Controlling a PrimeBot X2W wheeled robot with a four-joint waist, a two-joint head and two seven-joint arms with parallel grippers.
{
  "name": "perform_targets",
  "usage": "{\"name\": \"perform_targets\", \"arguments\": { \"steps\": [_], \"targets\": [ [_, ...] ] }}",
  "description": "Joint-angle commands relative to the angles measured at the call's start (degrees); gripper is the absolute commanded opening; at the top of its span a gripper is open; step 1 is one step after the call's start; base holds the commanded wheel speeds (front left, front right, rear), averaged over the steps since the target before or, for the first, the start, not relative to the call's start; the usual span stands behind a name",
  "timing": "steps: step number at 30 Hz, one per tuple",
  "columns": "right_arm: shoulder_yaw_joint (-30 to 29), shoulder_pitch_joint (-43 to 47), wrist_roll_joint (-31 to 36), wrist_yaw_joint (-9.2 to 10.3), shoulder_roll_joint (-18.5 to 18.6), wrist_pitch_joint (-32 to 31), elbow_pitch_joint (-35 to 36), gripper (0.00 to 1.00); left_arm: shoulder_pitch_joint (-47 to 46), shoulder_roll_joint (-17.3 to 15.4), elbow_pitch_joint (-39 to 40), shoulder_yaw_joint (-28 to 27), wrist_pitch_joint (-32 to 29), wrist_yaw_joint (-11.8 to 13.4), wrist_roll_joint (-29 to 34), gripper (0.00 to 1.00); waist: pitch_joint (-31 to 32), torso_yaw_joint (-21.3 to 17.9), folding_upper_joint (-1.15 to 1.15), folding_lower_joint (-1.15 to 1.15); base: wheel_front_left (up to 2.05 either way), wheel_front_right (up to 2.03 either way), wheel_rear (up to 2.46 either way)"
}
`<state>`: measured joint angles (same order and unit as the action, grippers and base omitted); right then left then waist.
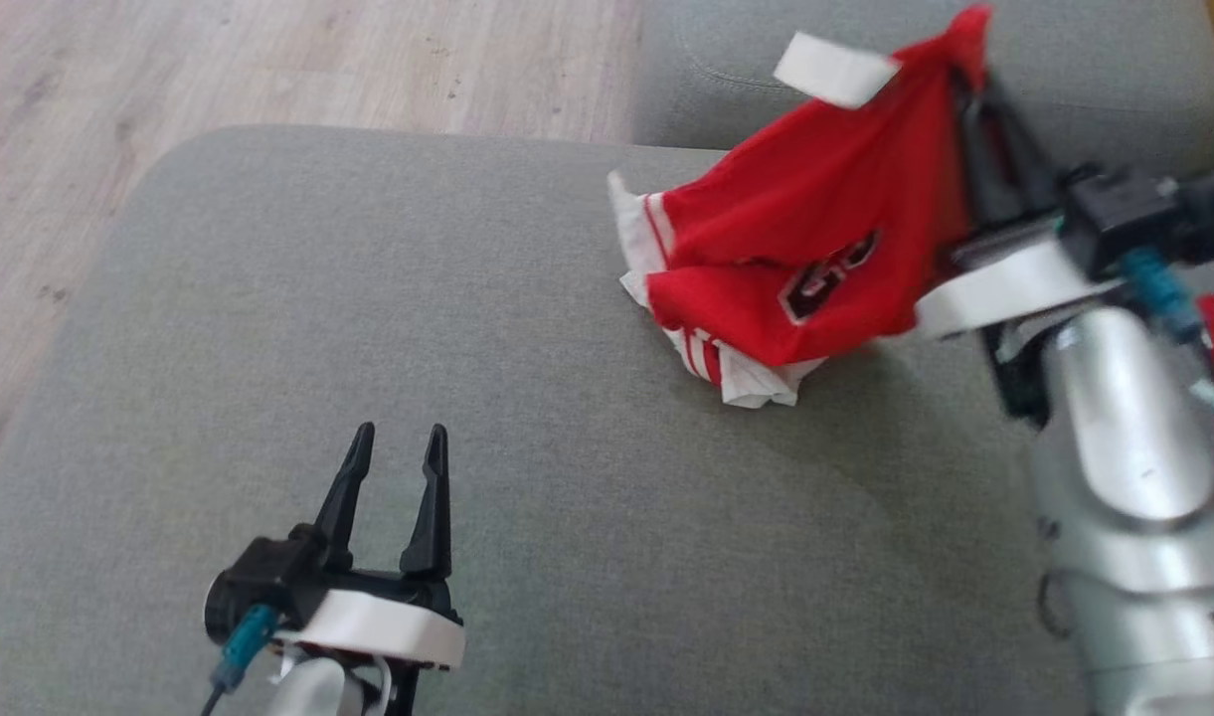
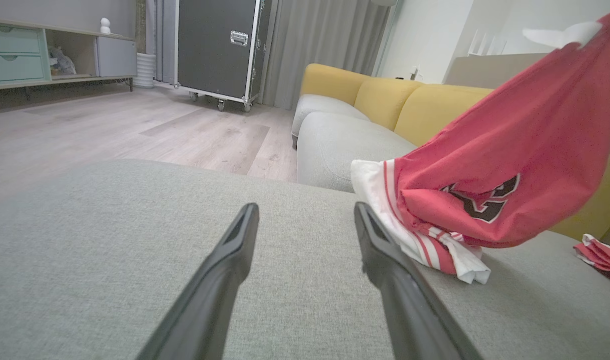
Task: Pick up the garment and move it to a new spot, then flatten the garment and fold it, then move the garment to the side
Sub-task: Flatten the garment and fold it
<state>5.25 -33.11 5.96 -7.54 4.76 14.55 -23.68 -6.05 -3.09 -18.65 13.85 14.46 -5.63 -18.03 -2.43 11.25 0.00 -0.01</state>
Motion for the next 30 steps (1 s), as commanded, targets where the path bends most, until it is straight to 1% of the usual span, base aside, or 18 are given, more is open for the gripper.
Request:
{"name": "perform_targets", "arguments": {
  "steps": [1,4,9,14,17,20,23,28,30],
  "targets": [
    [1.1,-3.72,-0.2,0.05,0.5,-0.17,2.99,0.0,-1.57,-0.03,1.77,-1.71,0.53,-0.2,0.74,1.0,0.04,0.35,0.0,0.01,0.0,0.0,0.0],
    [2.37,-6.26,0.05,0.05,1.69,-1.75,7.49,0.0,-1.37,0.02,2.15,-1.62,0.53,-0.22,1.04,1.0,0.48,1.16,0.0,0.01,0.0,0.0,0.0],
    [5.87,-9.01,-1.43,0.05,2.21,-5.44,12.91,0.0,-0.18,0.06,2.11,-2.04,0.53,-0.31,1.2,1.0,1.96,2.2,0.0,0.01,0.0,0.0,0.0],
    [10.05,-11.98,-3.22,0.05,1.2,-7.79,16.21,0.0,1.65,0.09,2.03,-2.41,0.53,-0.3,1.15,1.0,3.82,2.64,0.0,0.01,0.0,0.0,0.0],
    [10.41,-16.08,-5.95,0.05,-0.31,-9.27,16.69,0.0,3.04,0.12,2.27,-2.38,0.53,-0.22,1.14,1.0,4.85,2.69,0.0,0.01,0.0,0.0,0.0],
    [8.23,-20.03,-5.91,0.05,-1.14,-9.54,16.15,0.0,3.67,0.13,2.43,-2.26,0.53,-0.23,1.16,1.0,5.35,2.89,0.0,0.01,0.0,0.0,0.0],
    [4.59,-22.48,-3.57,0.05,-1.51,-10.12,14.19,0.0,3.95,0.14,2.95,-2.24,0.53,-0.07,1.16,1.0,5.57,3.32,0.0,0.01,0.0,0.0,0.0],
    [-4.9,-21.16,4.17,0.05,-1.39,-13.87,6.79,0.0,3.95,0.17,3.63,-1.88,0.53,-0.09,1.01,1.0,4.73,4.29,0.0,0.01,0.0,0.0,0.0],
    [-9.13,-19.08,7.99,0.05,-0.45,-15.83,2.92,0.0,3.75,0.17,3.75,-1.71,0.53,-0.15,0.87,1.0,3.97,4.78,0.0,0.01,0.0,0.0,0.0]
  ]
}}
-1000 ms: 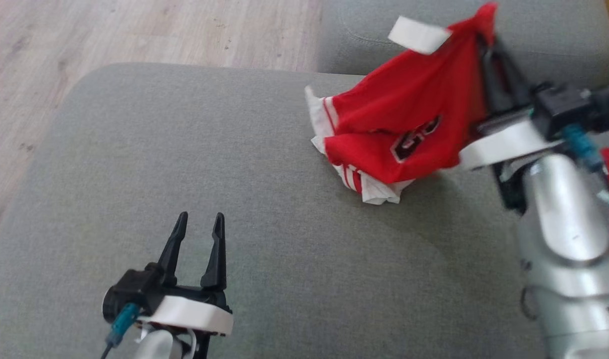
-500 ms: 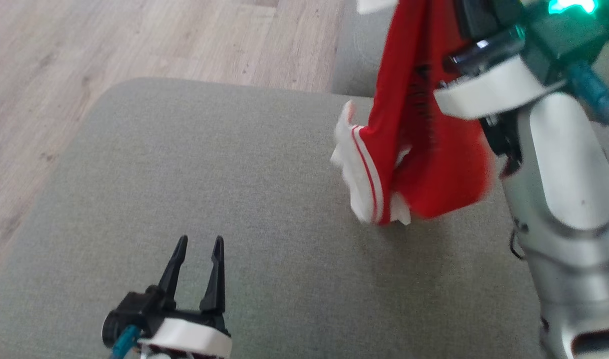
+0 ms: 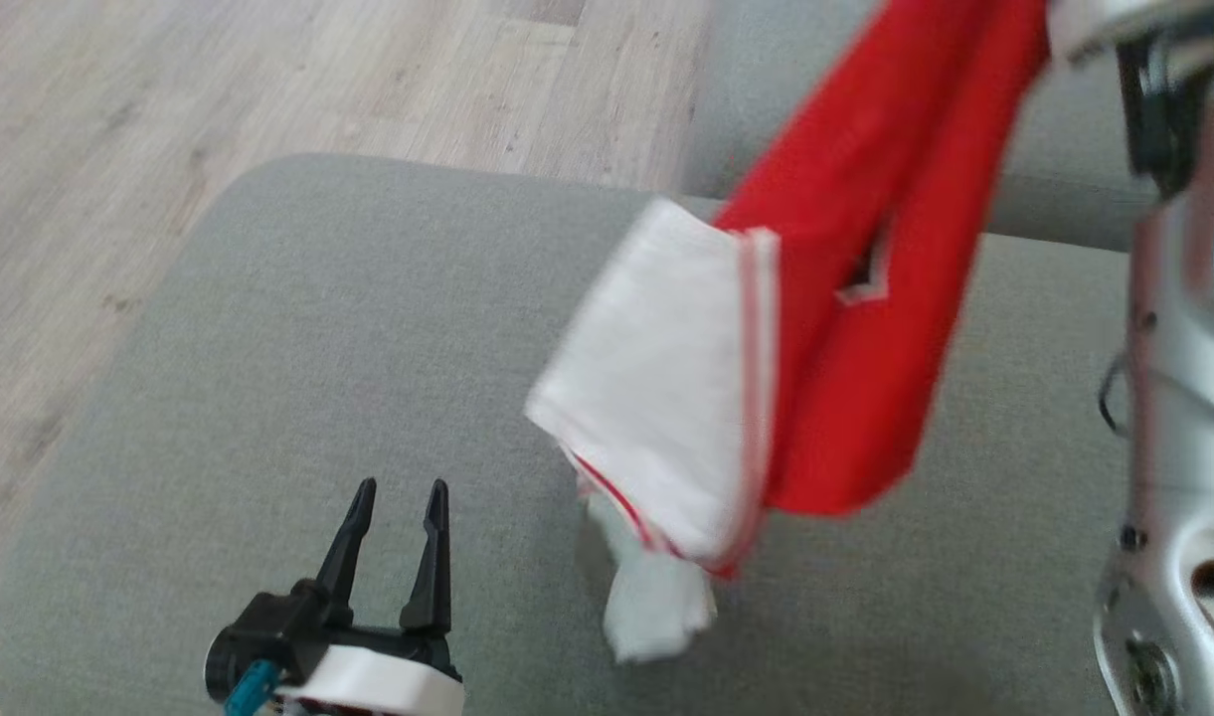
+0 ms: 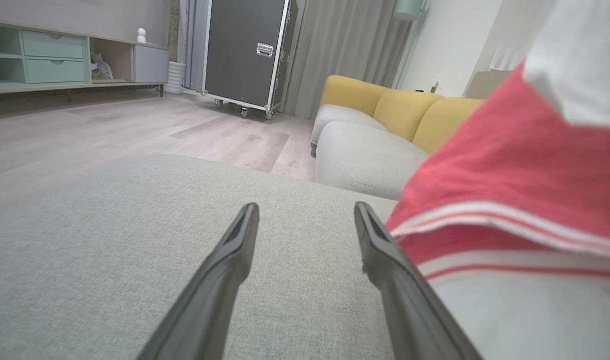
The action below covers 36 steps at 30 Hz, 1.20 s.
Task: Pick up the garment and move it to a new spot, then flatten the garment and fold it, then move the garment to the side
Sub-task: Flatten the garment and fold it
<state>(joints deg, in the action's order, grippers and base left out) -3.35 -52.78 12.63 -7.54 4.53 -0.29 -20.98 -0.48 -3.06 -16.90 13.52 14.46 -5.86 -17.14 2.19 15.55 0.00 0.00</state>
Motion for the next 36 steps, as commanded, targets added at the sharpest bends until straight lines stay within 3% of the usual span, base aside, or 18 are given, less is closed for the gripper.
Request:
{"name": "perform_targets", "arguments": {
  "steps": [1,2,9,10,17,25,31,36],
  "targets": [
    [-2.65,1.8,3.14,0.05,0.35,-1.94,-1.81,0.0,-1.94,0.15,2.04,-1.26,0.53,0.06,-0.11,1.0,-1.08,0.73,0.0,0.0,0.0,0.0,0.0],
    [-2.65,1.8,3.14,0.05,0.35,-1.94,-1.81,0.0,-1.94,0.15,2.04,-1.26,0.53,0.06,-0.11,1.0,-1.08,0.73,0.0,0.0,0.0,0.0,0.0],
    [-19.0,7.1,14.28,0.05,6.23,-5.14,-16.92,0.0,-4.12,0.17,1.96,0.06,0.53,-0.11,-0.62,1.0,-5.21,2.59,0.0,0.0,0.0,0.0,0.0],
    [-20.85,7.39,15.64,0.05,6.9,-4.84,-18.85,1.0,-4.52,0.17,1.91,0.26,0.53,-0.13,-0.73,1.0,-5.63,2.83,0.0,0.0,0.0,0.0,0.0],
    [-27.15,6.26,20.55,0.05,6.65,0.72,-26.7,1.0,-6.1,0.17,1.86,0.62,0.53,0.3,-0.94,1.0,-7.24,2.0,0.0,0.0,0.0,0.0,0.0],
    [-25.06,3.97,19.26,0.05,1.58,11.94,-30.93,1.0,-6.86,0.18,3.68,-0.86,0.53,0.07,-0.6,1.0,-4.84,-2.91,0.0,0.0,0.0,0.0,0.0],
    [-18.52,6.8,10.69,0.05,-1.35,15.19,-27.37,1.0,-7.03,0.18,3.75,-1.22,0.54,0.12,-0.85,1.0,-2.92,-7.24,0.0,0.0,0.0,0.0,0.0],
    [-6.93,18.15,-5.42,0.05,-1.62,15.26,-14.66,1.0,-7.33,0.18,3.52,-0.86,0.54,0.21,-1.38,1.0,-2.33,-10.19,0.0,0.0,0.0,0.0,0.0]
  ]
}}
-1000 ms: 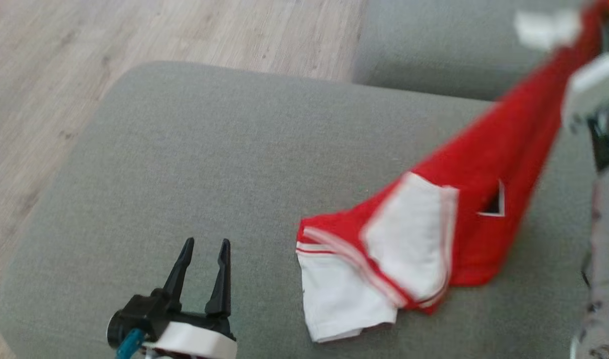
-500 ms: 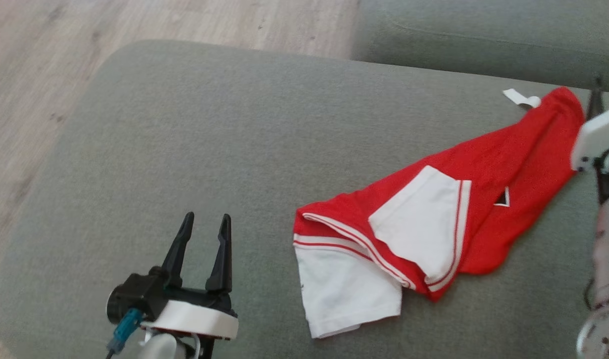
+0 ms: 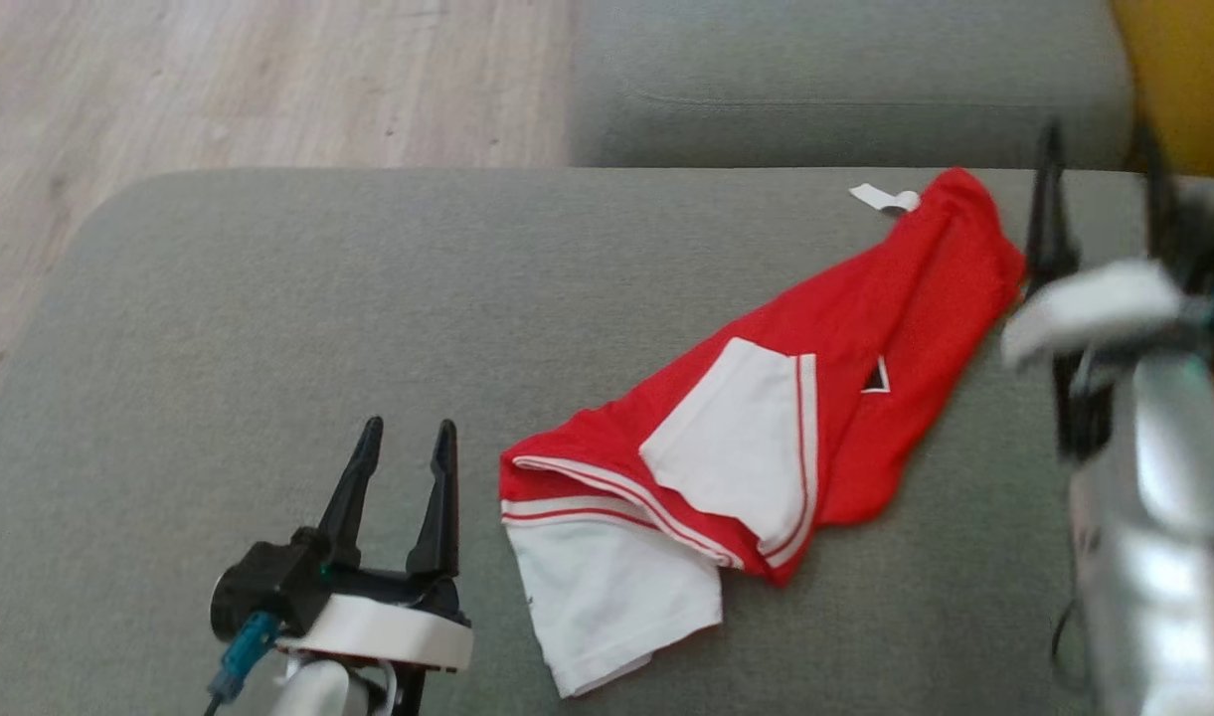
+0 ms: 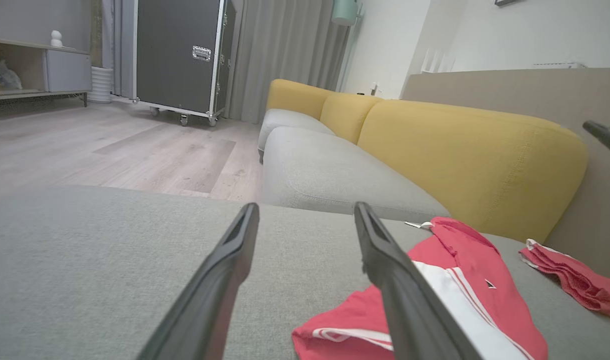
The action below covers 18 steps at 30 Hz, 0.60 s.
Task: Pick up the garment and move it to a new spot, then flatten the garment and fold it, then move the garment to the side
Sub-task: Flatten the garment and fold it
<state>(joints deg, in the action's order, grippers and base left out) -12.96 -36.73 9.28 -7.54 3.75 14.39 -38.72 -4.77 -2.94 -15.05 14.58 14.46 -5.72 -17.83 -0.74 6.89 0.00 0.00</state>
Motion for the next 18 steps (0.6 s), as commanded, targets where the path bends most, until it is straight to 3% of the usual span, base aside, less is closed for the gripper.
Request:
{"name": "perform_targets", "arguments": {
  "steps": [1,9,18],
  "targets": [
    [4.46,5.13,-4.56,0.05,-0.85,0.59,5.97,1.0,-3.08,0.06,1.64,-1.92,0.54,0.12,-0.82,1.0,0.61,-2.05,0.0,0.0,0.0,0.0,0.0],
    [9.94,26.06,-16.66,0.05,-0.86,0.6,22.83,1.0,-2.86,0.06,0.73,-1.87,0.54,0.12,-1.72,1.0,0.5,-4.9,0.0,0.0,0.0,0.0,0.0],
    [13.05,34.75,-18.24,0.05,-0.87,0.61,27.03,1.0,-2.88,0.06,-0.73,-1.41,0.54,0.18,-2.42,1.0,-0.01,-6.27,0.0,0.0,0.0,0.0,0.0]
  ]
}}
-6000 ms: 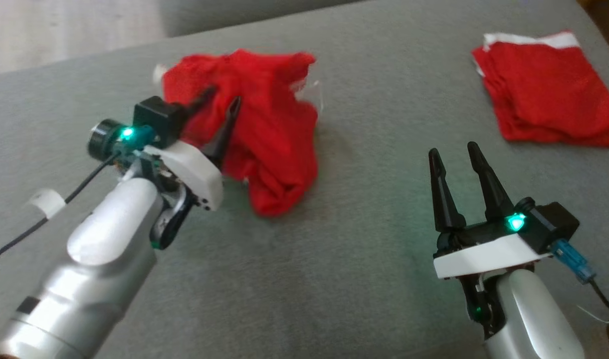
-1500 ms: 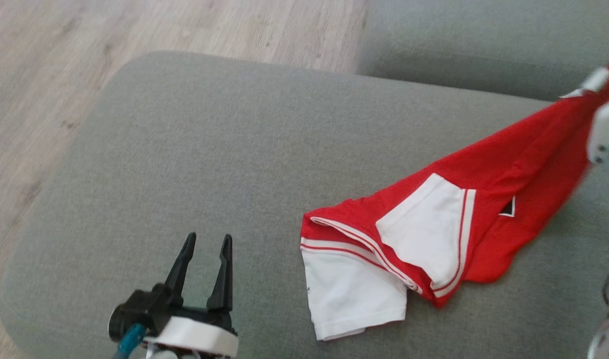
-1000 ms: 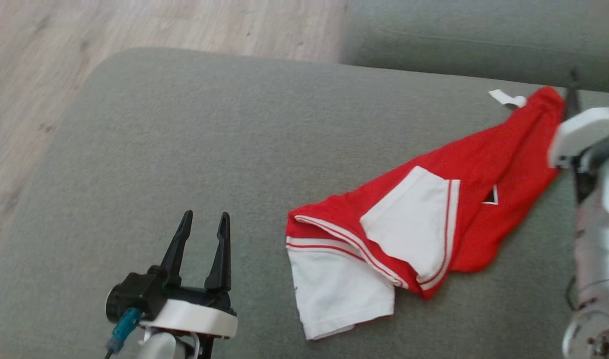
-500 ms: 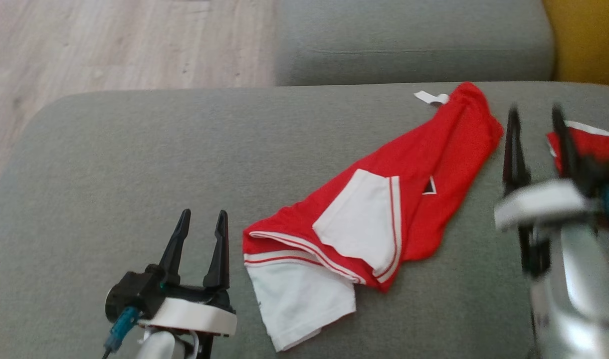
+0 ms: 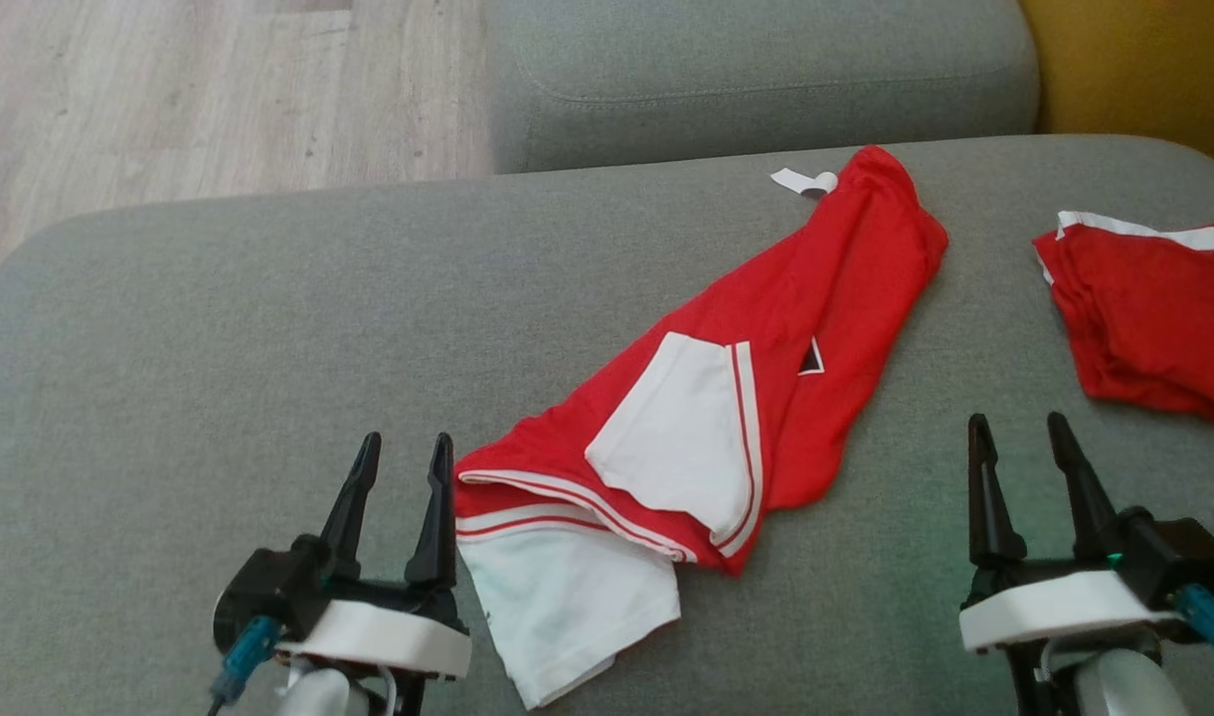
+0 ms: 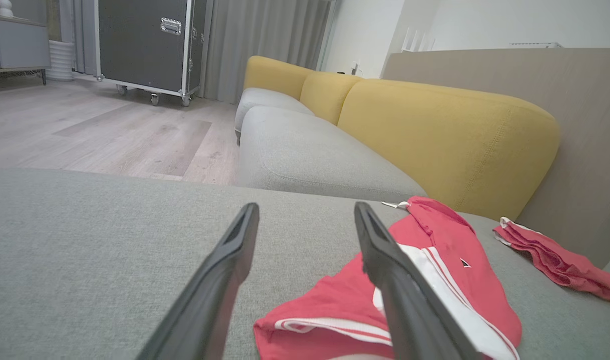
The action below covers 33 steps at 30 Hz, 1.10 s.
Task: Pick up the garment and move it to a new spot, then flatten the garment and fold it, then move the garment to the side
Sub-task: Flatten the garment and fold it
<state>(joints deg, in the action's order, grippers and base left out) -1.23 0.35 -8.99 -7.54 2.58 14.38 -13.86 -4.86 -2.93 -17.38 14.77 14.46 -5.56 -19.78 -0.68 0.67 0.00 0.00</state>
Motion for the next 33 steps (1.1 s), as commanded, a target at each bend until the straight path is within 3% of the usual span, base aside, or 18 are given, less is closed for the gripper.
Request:
{"name": "perform_targets", "arguments": {
  "steps": [1,8,16,23,33],
  "targets": [
    [1.17,-2.28,-0.19,0.05,0.31,0.62,2.5,1.0,-2.86,0.05,1.46,-1.64,0.54,0.04,-0.46,1.0,-0.2,-0.19,0.0,0.0,0.0,0.0,0.0],
    [1.35,-3.44,-0.59,0.05,0.31,0.62,3.61,1.0,-5.02,0.05,0.09,0.25,0.54,-0.25,0.23,1.0,-1.35,-0.93,0.0,0.0,0.0,0.0,0.0],
    [2.22,-4.6,-1.21,0.05,0.3,0.62,3.12,1.0,-12.27,0.05,-3.97,10.12,-2.32,-0.65,-0.37,1.0,-3.97,-3.08,0.0,0.0,0.0,0.0,0.0],
    [2.07,-6.28,-1.76,0.05,0.3,0.62,2.76,1.0,-17.47,0.05,-11.95,16.95,-9.43,1.36,-3.18,1.0,-6.8,-6.55,0.0,0.0,0.0,0.0,0.0],
    [1.74,-6.58,-1.75,0.05,0.3,0.62,2.37,1.0,-20.36,0.05,-20.06,17.81,-8.98,4.09,-4.42,1.0,-7.8,-7.66,0.0,0.0,0.0,0.0,0.0]
  ]
}}
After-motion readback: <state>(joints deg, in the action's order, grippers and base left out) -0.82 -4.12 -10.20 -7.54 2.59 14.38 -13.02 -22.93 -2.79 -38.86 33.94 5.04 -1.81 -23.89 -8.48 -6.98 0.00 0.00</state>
